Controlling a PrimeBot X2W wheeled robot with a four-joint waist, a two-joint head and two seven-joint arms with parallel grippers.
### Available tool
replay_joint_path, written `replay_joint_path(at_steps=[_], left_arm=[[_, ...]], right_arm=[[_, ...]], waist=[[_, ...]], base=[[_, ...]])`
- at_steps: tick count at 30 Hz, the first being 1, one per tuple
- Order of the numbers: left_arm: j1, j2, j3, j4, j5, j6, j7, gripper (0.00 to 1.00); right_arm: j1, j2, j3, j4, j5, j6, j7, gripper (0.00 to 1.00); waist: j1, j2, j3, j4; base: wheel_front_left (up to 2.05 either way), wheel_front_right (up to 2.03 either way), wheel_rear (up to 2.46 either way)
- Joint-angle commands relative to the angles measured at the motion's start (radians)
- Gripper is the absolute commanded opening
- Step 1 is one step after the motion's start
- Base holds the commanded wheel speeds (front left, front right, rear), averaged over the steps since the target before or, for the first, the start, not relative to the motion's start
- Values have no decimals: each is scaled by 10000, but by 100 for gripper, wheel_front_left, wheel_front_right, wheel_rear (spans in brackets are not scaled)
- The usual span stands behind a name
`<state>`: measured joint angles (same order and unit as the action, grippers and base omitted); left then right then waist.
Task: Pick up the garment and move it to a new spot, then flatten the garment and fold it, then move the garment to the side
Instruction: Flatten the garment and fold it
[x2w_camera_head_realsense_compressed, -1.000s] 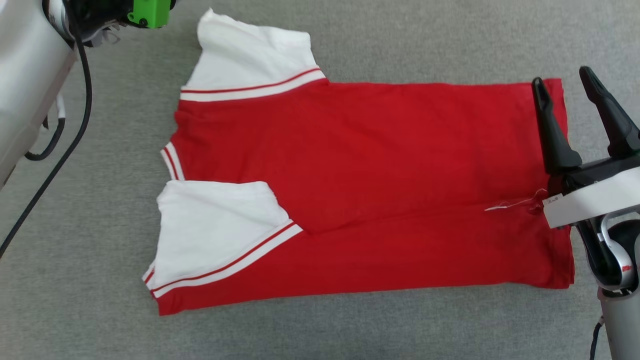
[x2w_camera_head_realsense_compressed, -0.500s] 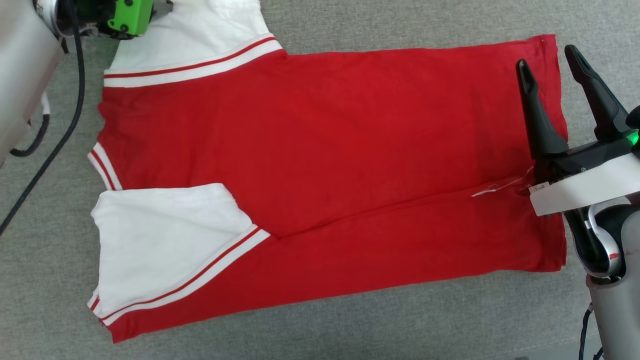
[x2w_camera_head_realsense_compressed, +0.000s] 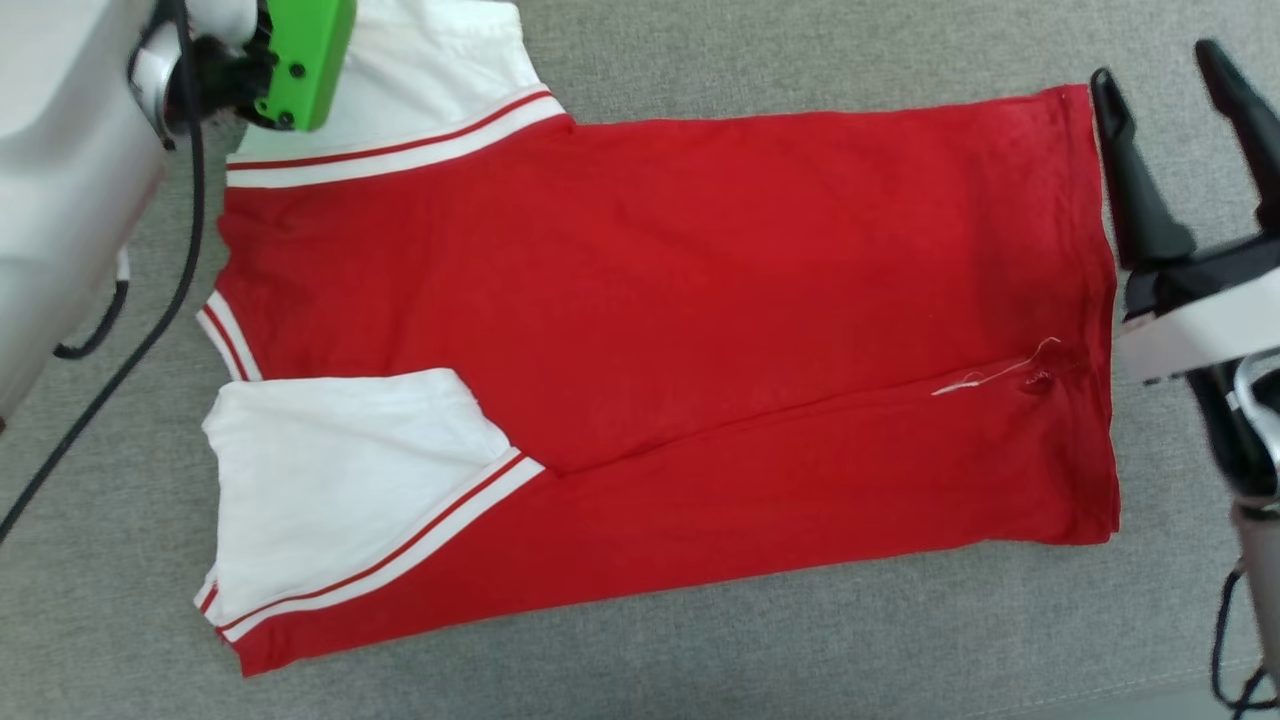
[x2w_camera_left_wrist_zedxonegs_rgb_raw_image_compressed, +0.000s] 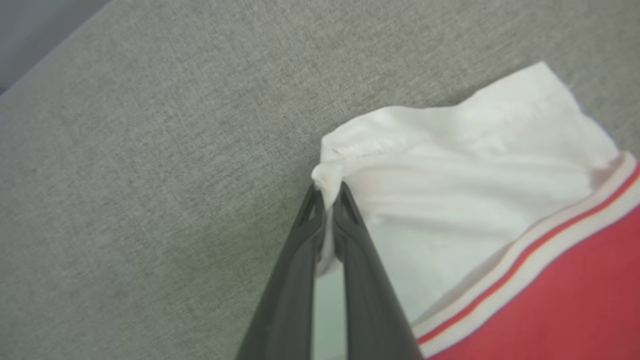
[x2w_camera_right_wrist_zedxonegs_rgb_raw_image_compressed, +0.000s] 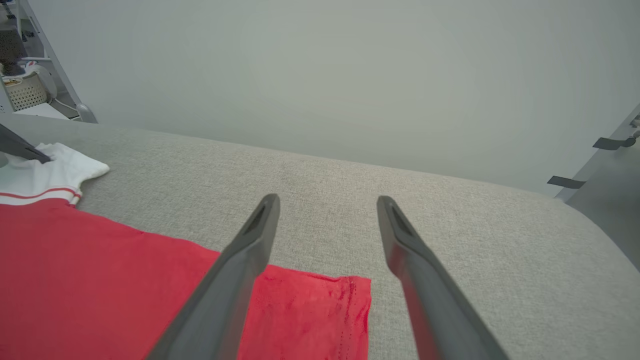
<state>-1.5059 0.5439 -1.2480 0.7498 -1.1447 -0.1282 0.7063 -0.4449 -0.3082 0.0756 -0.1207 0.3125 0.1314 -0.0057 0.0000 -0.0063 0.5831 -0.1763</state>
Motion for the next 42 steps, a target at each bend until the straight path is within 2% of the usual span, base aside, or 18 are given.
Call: replay_joint_path(at_steps=[1, 9, 16, 20, 24, 28, 33, 38, 39, 42], left_arm=[[366, 4, -103, -129, 96, -24, -173, 0], [691, -69, -223, -1172, 231, -24, -1165, 0], [821, -112, -278, -1799, 402, -24, -1822, 0], [808, -107, -294, -2107, 498, -24, -2073, 0], [723, -98, -305, -2351, 624, -25, -2239, 0], [598, -109, -311, -2530, 716, -25, -2387, 0], [429, -186, -316, -2606, 756, -25, -2537, 0], [350, -200, -319, -2628, 775, -25, -2616, 0], [385, -166, -320, -2590, 808, -25, -2658, 0], [527, -160, -321, -2486, 847, -25, -2794, 0]], right_arm=[[-395, -231, -32, 77, 36, -7, 206, 100], [-1792, -2094, 499, 1114, 745, -7, 2134, 100], [-2736, -3656, 1968, 2335, 2449, -7, 5251, 100], [-3148, -4208, 2698, 2911, 3532, -7, 6934, 100], [-3523, -4448, 3162, 3396, 4150, -7, 8035, 100], [-3917, -4318, 3465, 3863, 4411, -7, 8672, 100], [-4215, -3899, 3707, 4559, 4463, -7, 8813, 100], [-3958, -3618, 4499, 4948, 4508, -7, 8806, 100], [-3778, -3629, 4828, 5192, 4820, -7, 8336, 0], [-4024, -3813, 4840, 5316, 4719, -7, 7451, 0]], waist=[[0, 63, -419, 279], [0, 63, -1095, 862], [0, 63, -1325, 1225], [0, 63, -1262, 1401], [0, 63, -1090, 1565], [0, 63, -855, 1708], [0, 63, -578, 1860], [0, 63, -409, 1931], [0, 63, -390, 1928], [0, 63, -612, 1924]], base=[[0, 0, 0], [0, 0, 0], [0, 0, 0], [0, 0, 0], [0, 0, 0], [0, 0, 0], [0, 0, 0], [0, 0, 0], [0, 0, 0], [0, 0, 0]])
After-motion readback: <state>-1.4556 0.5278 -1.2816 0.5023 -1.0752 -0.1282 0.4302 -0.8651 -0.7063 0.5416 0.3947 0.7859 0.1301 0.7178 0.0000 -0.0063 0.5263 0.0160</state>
